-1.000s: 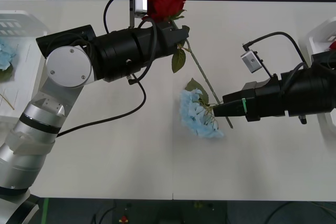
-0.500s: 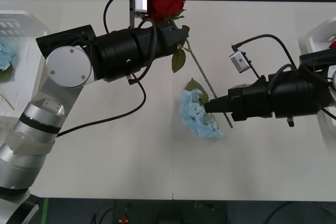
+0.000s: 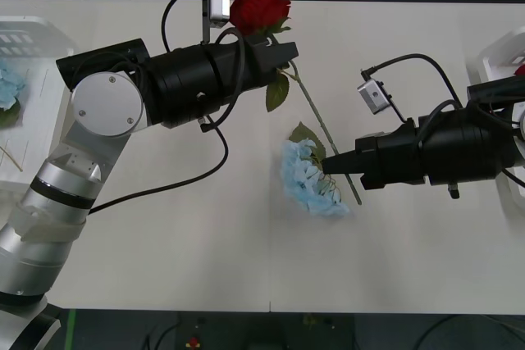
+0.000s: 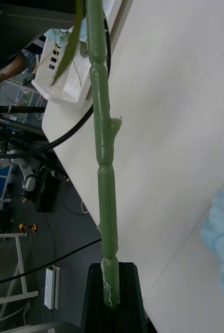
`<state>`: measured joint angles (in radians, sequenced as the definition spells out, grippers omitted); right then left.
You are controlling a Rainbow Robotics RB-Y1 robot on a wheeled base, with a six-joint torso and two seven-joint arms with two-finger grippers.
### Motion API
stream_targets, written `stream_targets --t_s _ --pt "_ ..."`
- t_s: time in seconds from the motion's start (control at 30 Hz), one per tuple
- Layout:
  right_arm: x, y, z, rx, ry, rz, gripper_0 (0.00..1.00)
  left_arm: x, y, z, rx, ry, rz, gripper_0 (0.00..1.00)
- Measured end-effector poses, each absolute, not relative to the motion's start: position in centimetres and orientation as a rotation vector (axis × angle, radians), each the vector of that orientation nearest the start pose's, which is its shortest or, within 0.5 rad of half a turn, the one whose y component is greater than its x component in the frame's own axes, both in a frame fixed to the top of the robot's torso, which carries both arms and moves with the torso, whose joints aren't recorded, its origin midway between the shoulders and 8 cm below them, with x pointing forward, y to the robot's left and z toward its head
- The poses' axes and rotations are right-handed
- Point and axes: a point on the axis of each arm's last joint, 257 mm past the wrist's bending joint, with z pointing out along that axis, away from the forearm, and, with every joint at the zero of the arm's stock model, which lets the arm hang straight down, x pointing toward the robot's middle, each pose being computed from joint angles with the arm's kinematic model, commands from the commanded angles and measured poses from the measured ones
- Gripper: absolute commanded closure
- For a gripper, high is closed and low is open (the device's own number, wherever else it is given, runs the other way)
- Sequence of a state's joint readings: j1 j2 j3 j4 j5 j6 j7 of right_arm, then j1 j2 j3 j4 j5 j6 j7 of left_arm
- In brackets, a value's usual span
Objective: Put the red flowers into the right box and the blue flowers into the left box
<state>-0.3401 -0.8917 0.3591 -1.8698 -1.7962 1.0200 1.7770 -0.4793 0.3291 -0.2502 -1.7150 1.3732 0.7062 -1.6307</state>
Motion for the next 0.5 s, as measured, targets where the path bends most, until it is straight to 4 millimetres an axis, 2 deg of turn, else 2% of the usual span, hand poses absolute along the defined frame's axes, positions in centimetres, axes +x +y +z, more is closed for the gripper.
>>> stream_targets --t_s 0.33,0.5 --pt "38.1 -7.8 -16.5 -0.716 2.21 1.217 1.0 50.1 -3.7 -4.7 0.266 1.727 -1.373 0.0" --pt "38.2 -7.8 -16.5 -0.705 2.214 1.22 1.0 48.5 -3.1 -5.4 0.321 1.797 -1.422 0.0"
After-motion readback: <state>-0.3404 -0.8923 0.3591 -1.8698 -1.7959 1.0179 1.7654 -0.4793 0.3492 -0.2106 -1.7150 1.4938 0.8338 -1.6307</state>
